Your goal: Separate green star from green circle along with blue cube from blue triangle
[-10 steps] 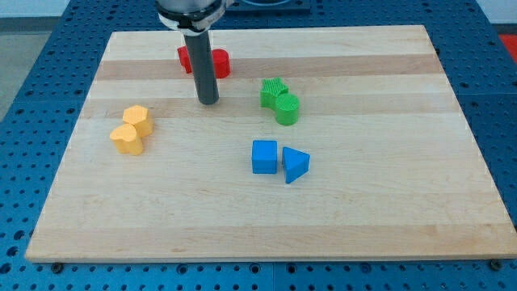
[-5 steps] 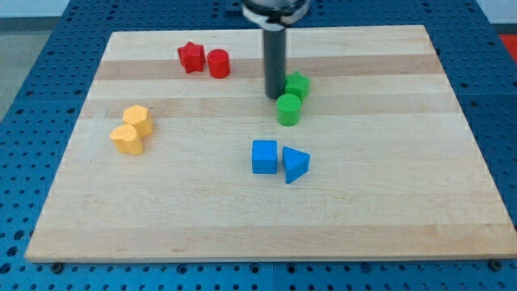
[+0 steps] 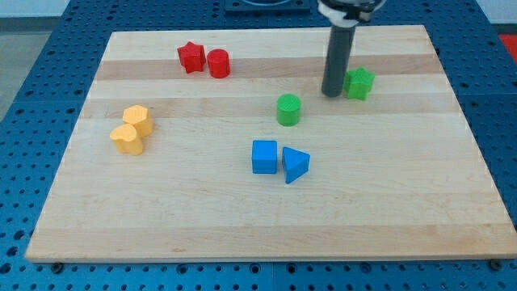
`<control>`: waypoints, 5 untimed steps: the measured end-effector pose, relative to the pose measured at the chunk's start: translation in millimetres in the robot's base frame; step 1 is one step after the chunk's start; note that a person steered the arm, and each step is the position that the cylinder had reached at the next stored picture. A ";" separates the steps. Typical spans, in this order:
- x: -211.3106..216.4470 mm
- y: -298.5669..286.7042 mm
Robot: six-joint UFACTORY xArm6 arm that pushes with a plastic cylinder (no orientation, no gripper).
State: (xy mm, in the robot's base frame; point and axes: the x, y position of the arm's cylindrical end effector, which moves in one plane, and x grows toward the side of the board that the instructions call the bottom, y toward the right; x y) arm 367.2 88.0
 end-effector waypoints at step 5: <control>128.7 -155.4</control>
State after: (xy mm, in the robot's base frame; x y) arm 495.9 -67.3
